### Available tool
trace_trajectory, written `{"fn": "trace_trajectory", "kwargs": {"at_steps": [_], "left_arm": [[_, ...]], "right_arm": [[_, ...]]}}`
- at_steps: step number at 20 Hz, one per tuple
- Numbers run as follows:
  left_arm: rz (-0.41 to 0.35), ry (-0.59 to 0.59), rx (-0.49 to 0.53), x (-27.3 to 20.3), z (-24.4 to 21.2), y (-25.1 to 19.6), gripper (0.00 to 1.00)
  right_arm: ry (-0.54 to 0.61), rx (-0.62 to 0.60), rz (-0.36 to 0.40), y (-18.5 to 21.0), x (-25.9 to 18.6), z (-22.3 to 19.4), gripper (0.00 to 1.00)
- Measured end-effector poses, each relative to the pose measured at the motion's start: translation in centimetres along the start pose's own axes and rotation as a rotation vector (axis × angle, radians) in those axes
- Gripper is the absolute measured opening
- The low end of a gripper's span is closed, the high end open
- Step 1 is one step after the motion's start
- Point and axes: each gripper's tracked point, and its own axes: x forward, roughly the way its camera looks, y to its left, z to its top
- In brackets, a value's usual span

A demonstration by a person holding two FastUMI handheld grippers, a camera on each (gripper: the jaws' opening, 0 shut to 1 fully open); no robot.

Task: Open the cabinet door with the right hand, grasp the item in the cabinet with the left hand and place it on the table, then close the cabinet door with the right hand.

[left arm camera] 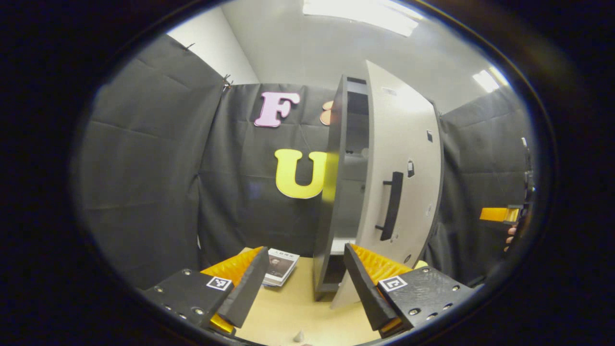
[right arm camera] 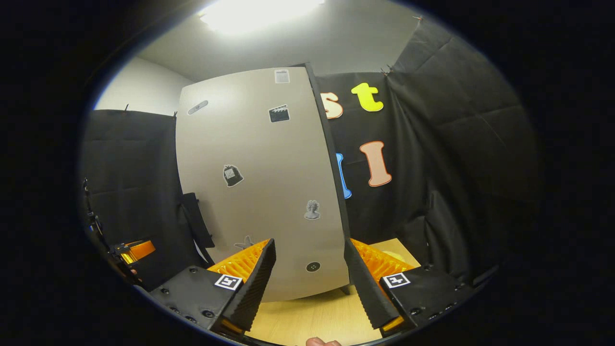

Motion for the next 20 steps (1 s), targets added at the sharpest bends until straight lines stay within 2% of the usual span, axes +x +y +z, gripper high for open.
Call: {"fn": "trace_trajectory", "kwargs": {"at_steps": [3, 5, 6, 7, 8, 9, 11, 12, 13, 14, 16, 17, 20], "left_arm": [[0.052, 0.014, 0.003, -1.4, -0.5, -1.6, 0.92], [0.092, 0.008, 0.017, -2.2, -0.5, -2.7, 0.95], [0.103, 0.005, 0.016, -2.6, -0.6, -3.5, 0.92], [0.106, 0.008, 0.005, -2.9, -0.7, -4.3, 0.95], [0.097, 0.011, -0.009, -3.2, -1.1, -5.4, 0.92], [0.102, 0.001, -0.017, -3.2, -1.0, -6.0, 0.92], [0.128, -0.038, -0.014, -3.7, -0.2, -6.1, 0.92], [0.13, -0.046, -0.011, -3.9, -0.1, -6.5, 0.92], [0.125, -0.051, -0.004, -3.9, -0.1, -6.9, 0.95], [0.126, -0.051, 0.003, -3.8, -0.2, -7.0, 0.95], [0.134, -0.04, 0.007, -3.6, -0.5, -7.0, 0.92], [0.135, -0.037, 0.002, -3.5, -0.7, -7.1, 0.92], [0.141, -0.031, -0.013, -3.4, -1.1, -7.2, 0.92]], "right_arm": [[0.026, -0.023, 0.015, -2.3, -0.4, -0.5, 0.9], [0.024, -0.057, 0.04, -3.5, -1.0, -0.4, 0.9], [0.02, -0.07, 0.049, -3.8, -1.2, -0.2, 0.9], [0.018, -0.082, 0.053, -4.2, -1.6, -0.2, 0.83], [0.019, -0.089, 0.057, -4.4, -1.9, -0.2, 0.83], [0.018, -0.092, 0.062, -4.5, -2.2, -0.2, 0.9], [0.01, -0.122, 0.061, -5.0, -2.6, -0.2, 0.9], [0.004, -0.155, 0.045, -5.6, -2.7, -0.2, 0.83], [-0.001, -0.174, 0.032, -6.0, -2.7, -0.4, 0.82], [0.0, -0.184, 0.028, -6.1, -2.5, -0.5, 0.9], [0.02, -0.185, 0.045, -5.6, -2.3, -1.1, 0.9], [0.026, -0.186, 0.049, -5.6, -2.3, -1.2, 0.84], [0.04, -0.189, 0.038, -5.7, -2.1, -1.9, 0.83]]}}
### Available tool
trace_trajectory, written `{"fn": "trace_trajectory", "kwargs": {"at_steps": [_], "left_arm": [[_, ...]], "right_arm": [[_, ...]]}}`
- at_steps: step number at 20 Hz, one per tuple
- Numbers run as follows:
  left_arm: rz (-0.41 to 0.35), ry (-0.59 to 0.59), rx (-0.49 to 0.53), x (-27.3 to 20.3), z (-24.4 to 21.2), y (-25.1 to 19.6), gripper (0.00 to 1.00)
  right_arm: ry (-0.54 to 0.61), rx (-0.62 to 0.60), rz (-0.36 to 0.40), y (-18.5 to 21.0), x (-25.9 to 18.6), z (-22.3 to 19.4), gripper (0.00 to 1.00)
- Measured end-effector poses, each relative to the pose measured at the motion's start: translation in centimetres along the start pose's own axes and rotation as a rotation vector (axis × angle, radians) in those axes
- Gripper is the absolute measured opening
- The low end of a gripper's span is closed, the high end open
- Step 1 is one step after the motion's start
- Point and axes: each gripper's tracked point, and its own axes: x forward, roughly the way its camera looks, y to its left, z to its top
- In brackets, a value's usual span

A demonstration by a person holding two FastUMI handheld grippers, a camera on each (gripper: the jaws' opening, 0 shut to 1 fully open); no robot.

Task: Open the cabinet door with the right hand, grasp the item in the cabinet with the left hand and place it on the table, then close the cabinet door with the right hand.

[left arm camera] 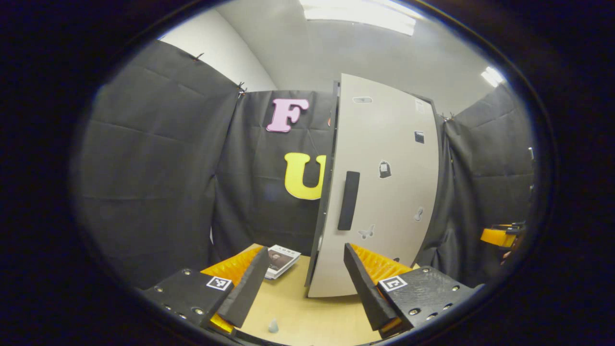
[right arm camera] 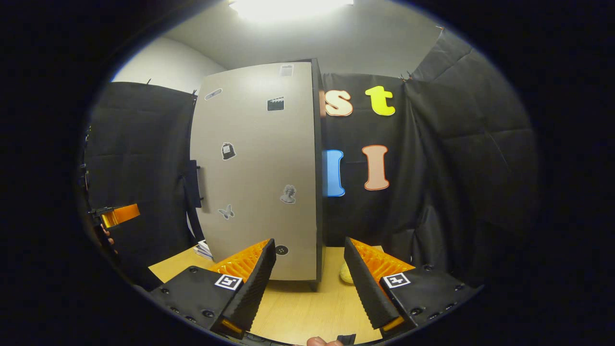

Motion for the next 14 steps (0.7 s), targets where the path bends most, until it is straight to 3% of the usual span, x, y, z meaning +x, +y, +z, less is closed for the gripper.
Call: {"fn": "trace_trajectory", "kwargs": {"at_steps": [6, 7, 8, 9, 12, 13, 14], "left_arm": [[-0.029, 0.007, 0.038, 0.4, -1.1, 0.2, 0.92], [-0.032, 0.012, 0.033, 0.9, -1.7, 0.4, 0.92], [-0.042, 0.019, 0.032, 1.5, -2.2, 0.2, 0.92], [-0.048, 0.023, 0.036, 2.1, -2.6, 0.2, 0.92], [-0.076, 0.019, 0.036, 4.3, -2.9, 0.1, 0.95], [-0.093, 0.022, 0.026, 5.0, -3.2, 0.0, 0.92], [-0.11, 0.025, 0.017, 5.6, -3.5, -0.1, 0.92]], "right_arm": [[0.019, 0.044, 0.005, 1.4, 2.4, -0.3, 0.84], [0.015, 0.046, -0.002, 1.6, 2.9, -0.1, 0.91], [0.014, 0.046, -0.014, 1.6, 3.5, 0.1, 0.83], [0.014, 0.047, -0.02, 2.0, 3.8, 0.1, 0.91], [0.003, 0.05, -0.039, 2.8, 4.9, 1.1, 0.91], [-0.007, 0.044, -0.053, 3.1, 5.1, 1.4, 0.84], [-0.012, 0.036, -0.067, 3.2, 5.3, 1.6, 0.9]]}}
